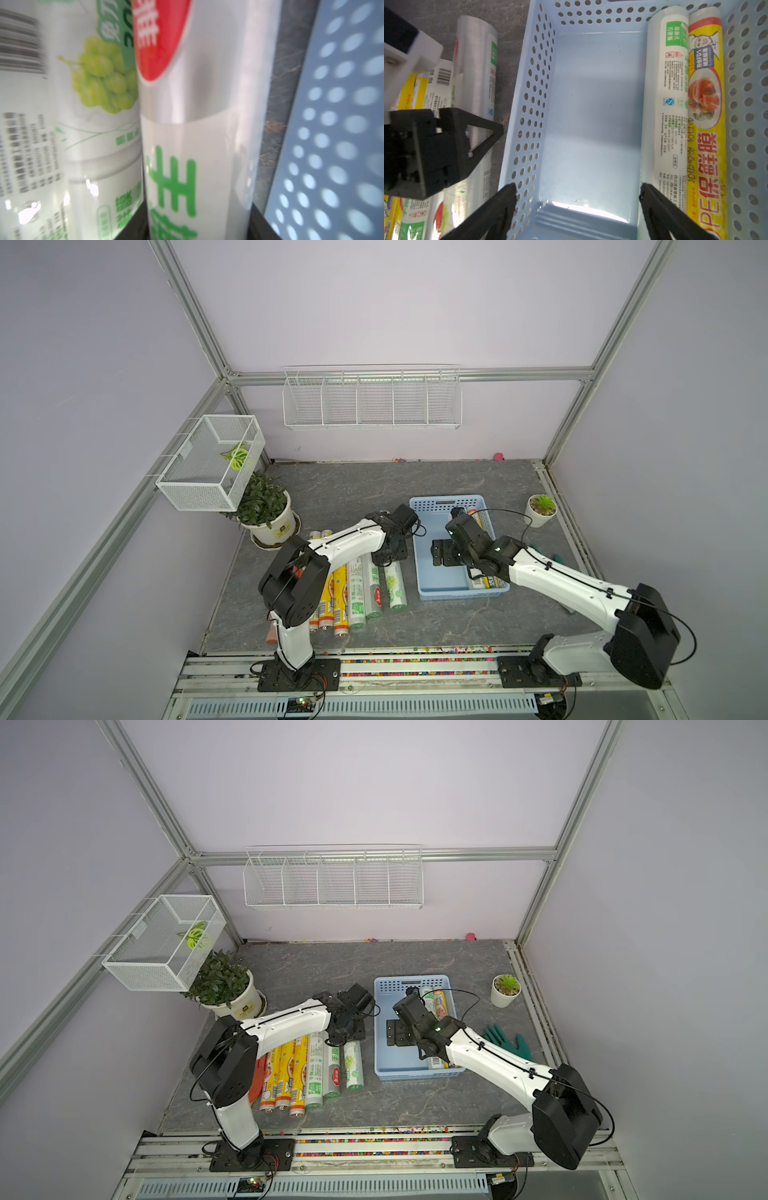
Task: Put the plastic wrap into the basket
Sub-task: Pick up the plastic wrap from the center of the board, then place the plastic wrap in the basket.
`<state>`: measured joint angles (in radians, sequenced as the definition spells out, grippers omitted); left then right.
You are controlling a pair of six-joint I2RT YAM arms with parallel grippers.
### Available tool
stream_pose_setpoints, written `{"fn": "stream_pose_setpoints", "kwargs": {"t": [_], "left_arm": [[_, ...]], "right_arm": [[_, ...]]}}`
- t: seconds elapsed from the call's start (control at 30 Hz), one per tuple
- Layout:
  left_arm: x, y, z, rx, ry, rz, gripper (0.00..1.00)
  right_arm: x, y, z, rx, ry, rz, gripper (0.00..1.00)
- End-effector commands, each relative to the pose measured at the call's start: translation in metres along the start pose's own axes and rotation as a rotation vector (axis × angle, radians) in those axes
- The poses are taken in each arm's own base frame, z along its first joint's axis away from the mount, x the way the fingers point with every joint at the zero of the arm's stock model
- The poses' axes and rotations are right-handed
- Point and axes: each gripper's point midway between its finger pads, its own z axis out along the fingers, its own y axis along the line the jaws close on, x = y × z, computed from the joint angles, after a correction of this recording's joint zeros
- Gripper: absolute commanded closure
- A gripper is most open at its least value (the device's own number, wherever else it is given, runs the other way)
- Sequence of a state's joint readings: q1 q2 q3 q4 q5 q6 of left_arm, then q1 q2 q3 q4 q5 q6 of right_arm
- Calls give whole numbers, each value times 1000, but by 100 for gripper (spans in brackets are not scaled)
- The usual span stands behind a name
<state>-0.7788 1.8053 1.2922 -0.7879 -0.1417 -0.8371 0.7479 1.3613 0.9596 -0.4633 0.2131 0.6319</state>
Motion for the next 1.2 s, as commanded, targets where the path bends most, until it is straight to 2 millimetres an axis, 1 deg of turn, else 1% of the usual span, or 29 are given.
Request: {"fn": "stream_pose_setpoints", "kwargs": {"t": [0.0, 0.1, 0.17, 0.23, 0.3, 0.4, 0.47, 0.57, 0.67, 0.73, 0.87, 1.0, 1.07, 1.17], "left_arm": [[-22, -6, -32, 44, -88, -26, 100], [-30, -8, -50, 74, -130, -37, 100], [-36, -9, -66, 102, -173, -50, 100], [-41, -16, -81, 167, -204, -38, 100], [-45, -34, -99, 275, -221, -5, 100], [-50, -63, -121, 434, -249, 43, 100], [-53, -82, -133, 529, -258, 59, 100], [-59, -106, -141, 622, -256, 74, 100], [-64, -131, -140, 681, -225, 86, 100], [-66, -145, -135, 714, -202, 82, 100], [-64, -171, -115, 749, -137, 89, 100], [-59, -187, -94, 742, -84, 94, 100], [-57, -192, -84, 735, -64, 86, 100], [-53, -196, -64, 721, -21, 57, 100]], "right_arm": [[-1, -5, -9, 12, -26, 5, 2], [-6, -8, -17, 15, -55, 10, 2], [-9, -10, -22, 21, -79, 11, 2], [-14, -15, -29, 31, -111, 15, 2], [-19, -22, -35, 47, -148, 20, 2], [-21, -40, -34, 32, -128, 96, 3], [-22, -55, -32, -15, -106, 199, 3], [-27, -76, -33, -105, -120, 331, 2], [-27, -94, -36, -130, -136, 399, 3], [-26, -100, -38, -134, -137, 401, 2], [-20, -113, -38, -94, -119, 393, 2], [-14, -131, -34, -71, -84, 445, 3], [-13, -133, -33, -95, -75, 455, 3], [-14, -123, -33, -154, -66, 426, 3]]}}
